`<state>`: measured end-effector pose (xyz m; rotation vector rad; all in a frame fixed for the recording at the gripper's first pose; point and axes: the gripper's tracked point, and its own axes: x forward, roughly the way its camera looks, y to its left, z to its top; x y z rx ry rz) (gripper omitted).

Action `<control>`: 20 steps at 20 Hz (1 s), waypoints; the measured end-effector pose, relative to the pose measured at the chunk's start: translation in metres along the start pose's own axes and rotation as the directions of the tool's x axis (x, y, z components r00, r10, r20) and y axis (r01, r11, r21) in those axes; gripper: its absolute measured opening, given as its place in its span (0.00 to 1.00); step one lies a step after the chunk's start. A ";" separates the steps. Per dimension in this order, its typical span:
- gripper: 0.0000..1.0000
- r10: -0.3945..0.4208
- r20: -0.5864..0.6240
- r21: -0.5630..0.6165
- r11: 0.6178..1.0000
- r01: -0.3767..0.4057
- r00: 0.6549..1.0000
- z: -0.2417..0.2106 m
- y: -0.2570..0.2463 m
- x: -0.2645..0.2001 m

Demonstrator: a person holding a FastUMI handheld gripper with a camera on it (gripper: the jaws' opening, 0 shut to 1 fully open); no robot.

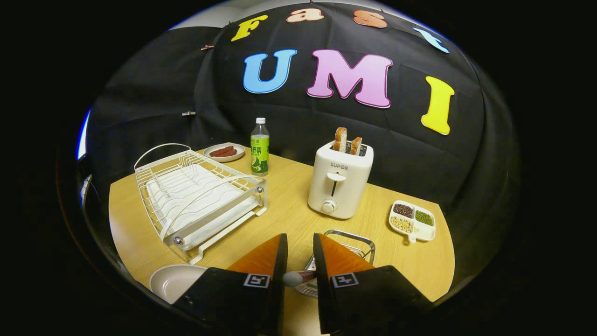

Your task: Take the plate from the dish rack, then take the spoon from the basket and place it into the plate.

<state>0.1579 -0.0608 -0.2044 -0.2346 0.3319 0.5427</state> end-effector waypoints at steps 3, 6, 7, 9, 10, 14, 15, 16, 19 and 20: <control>0.25 -0.053 0.028 -0.021 0.998 0.053 0.998 0.010 -0.016 -0.002; 0.19 -0.061 0.020 -0.023 0.998 0.061 0.998 0.014 -0.025 -0.006; 0.19 -0.065 0.024 -0.018 0.998 0.066 0.998 0.018 -0.031 -0.006; 0.17 -0.072 0.017 0.025 0.997 0.071 0.997 0.021 -0.038 -0.007; 0.17 -0.079 0.015 0.046 0.996 0.079 0.997 0.024 -0.044 -0.008; 0.17 -0.104 0.023 0.114 0.988 0.100 0.994 0.040 -0.061 -0.015; 0.17 -0.105 0.031 0.118 0.988 0.100 0.994 0.047 -0.064 -0.017; 0.17 -0.107 0.041 0.120 0.988 0.101 0.993 0.054 -0.066 -0.020; 0.17 -0.107 0.068 0.117 0.988 0.098 0.992 0.074 -0.067 -0.033; 0.17 -0.104 0.081 0.113 0.989 0.095 0.991 0.083 -0.066 -0.039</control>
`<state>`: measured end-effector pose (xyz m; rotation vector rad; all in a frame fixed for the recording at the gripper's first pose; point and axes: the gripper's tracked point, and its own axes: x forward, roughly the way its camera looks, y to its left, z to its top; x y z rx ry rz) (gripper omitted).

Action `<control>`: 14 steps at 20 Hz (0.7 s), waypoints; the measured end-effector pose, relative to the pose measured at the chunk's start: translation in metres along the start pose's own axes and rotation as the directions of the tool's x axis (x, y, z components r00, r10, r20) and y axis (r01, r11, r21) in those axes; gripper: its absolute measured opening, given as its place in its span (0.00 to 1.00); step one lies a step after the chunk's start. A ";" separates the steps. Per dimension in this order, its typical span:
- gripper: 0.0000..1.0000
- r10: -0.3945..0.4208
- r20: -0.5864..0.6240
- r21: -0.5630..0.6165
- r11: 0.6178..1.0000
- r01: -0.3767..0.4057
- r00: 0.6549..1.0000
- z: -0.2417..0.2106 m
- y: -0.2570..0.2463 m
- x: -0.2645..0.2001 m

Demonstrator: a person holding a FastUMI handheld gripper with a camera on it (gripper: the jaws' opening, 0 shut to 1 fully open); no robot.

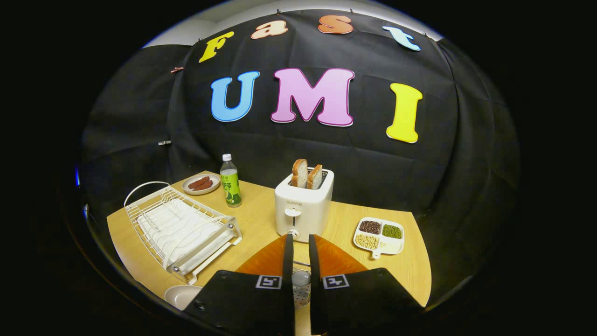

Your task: Take the plate from the dish rack, then take the spoon from the basket and place it into the plate.

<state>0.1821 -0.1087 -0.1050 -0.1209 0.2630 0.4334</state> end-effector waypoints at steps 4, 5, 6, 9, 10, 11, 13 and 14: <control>0.17 0.014 0.042 -0.014 1.000 -0.013 0.999 0.038 0.007 -0.024; 0.17 0.018 0.050 -0.005 1.000 -0.017 0.999 0.048 0.010 -0.032; 0.17 0.024 0.059 0.016 1.000 -0.025 0.998 0.057 0.015 -0.040; 0.17 0.053 0.072 0.051 0.997 -0.056 0.996 0.074 0.035 -0.065; 0.17 0.054 0.077 0.058 0.997 -0.059 0.996 0.077 0.042 -0.073; 0.17 0.056 0.081 0.064 0.996 -0.061 0.995 0.079 0.050 -0.081; 0.17 0.036 0.071 0.080 0.996 -0.041 0.997 0.078 0.061 -0.095; 0.17 0.032 0.066 0.096 0.995 -0.039 0.997 0.075 0.070 -0.101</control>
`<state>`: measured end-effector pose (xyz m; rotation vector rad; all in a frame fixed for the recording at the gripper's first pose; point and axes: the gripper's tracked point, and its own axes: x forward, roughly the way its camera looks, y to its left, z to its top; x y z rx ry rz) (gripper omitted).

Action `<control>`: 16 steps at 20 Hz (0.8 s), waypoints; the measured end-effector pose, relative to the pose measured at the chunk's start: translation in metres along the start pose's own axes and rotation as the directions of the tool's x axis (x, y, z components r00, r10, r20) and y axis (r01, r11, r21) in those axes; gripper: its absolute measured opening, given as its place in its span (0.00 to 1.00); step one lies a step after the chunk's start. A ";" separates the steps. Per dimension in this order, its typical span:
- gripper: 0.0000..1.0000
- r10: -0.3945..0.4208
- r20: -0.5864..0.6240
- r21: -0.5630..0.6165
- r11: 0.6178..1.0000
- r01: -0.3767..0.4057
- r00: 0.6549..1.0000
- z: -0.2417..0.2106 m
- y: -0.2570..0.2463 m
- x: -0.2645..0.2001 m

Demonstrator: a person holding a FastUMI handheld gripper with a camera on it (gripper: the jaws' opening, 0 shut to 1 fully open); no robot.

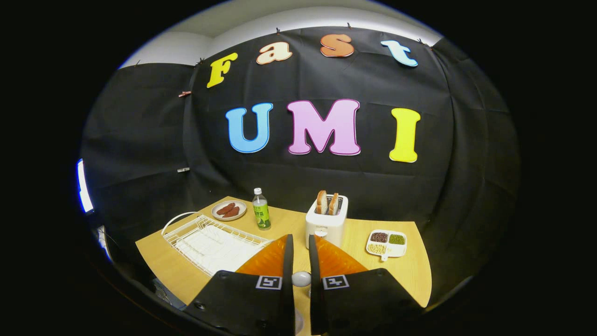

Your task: Take the plate from the dish rack, then take the spoon from the basket and place it into the plate.

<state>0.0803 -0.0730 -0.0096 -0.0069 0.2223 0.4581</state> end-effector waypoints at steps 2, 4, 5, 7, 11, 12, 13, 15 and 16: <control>0.17 -0.005 -0.015 0.024 1.000 0.006 1.000 -0.012 0.018 -0.009; 0.17 -0.007 -0.046 0.011 1.000 0.008 0.999 -0.035 0.034 -0.015; 0.17 -0.011 -0.069 -0.012 1.000 0.010 0.998 -0.048 0.042 -0.016; 0.17 -0.003 -0.111 -0.011 1.000 0.002 0.994 -0.075 0.058 -0.017; 0.17 -0.022 -0.144 -0.017 1.000 0.020 0.989 -0.118 0.067 -0.006; 0.17 -0.027 -0.161 -0.019 1.000 0.025 0.986 -0.131 0.068 -0.002; 0.17 -0.034 -0.175 -0.019 0.999 0.032 0.984 -0.141 0.067 0.002; 0.17 -0.050 -0.191 -0.022 0.999 0.047 0.980 -0.156 0.065 0.009; 0.17 -0.063 -0.196 -0.026 0.998 0.059 0.979 -0.160 0.063 0.012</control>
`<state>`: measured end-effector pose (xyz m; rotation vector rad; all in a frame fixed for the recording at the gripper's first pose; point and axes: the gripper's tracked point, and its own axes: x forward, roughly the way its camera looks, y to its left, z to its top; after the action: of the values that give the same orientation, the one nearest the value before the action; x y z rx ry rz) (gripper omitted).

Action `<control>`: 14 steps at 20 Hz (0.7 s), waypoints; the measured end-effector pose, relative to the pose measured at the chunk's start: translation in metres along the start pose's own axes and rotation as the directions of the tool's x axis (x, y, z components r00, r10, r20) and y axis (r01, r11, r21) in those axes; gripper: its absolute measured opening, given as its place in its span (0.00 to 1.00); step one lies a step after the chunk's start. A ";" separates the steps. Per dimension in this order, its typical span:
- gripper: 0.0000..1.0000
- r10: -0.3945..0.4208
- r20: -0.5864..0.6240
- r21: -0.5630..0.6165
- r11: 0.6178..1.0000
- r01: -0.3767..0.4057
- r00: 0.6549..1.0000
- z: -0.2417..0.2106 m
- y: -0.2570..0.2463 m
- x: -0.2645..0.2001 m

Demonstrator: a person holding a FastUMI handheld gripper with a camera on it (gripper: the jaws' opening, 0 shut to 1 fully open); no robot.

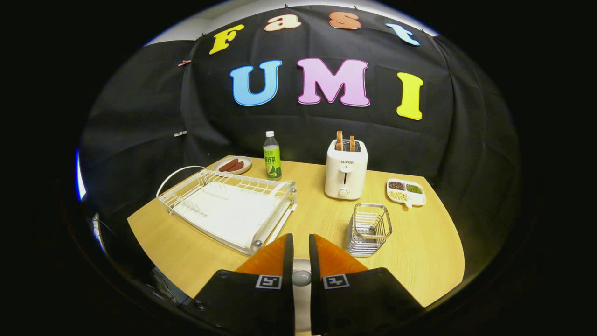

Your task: Take the plate from the dish rack, then take the spoon from the basket and place it into the plate.

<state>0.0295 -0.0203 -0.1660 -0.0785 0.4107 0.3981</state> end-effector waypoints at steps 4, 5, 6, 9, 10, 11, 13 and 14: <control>0.19 -0.003 -0.041 0.007 1.000 0.003 0.999 -0.018 0.011 0.003; 0.19 -0.003 -0.042 0.005 1.000 0.003 0.999 -0.020 0.016 0.000; 0.20 -0.006 -0.066 -0.002 1.000 0.006 0.998 -0.027 0.016 0.006; 0.20 -0.016 -0.109 0.013 1.000 0.018 0.994 -0.035 0.019 0.003; 0.21 -0.020 -0.119 0.022 0.999 0.022 0.993 -0.037 0.019 0.004; 0.21 -0.025 -0.125 0.030 0.999 0.028 0.992 -0.037 0.018 0.005; 0.21 -0.026 -0.130 0.044 0.999 0.032 0.991 -0.034 0.020 0.006; 0.23 -0.025 -0.135 0.058 0.998 0.033 0.991 -0.033 0.020 0.007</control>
<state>0.0149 -0.0045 -0.1986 -0.0529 0.5533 0.3523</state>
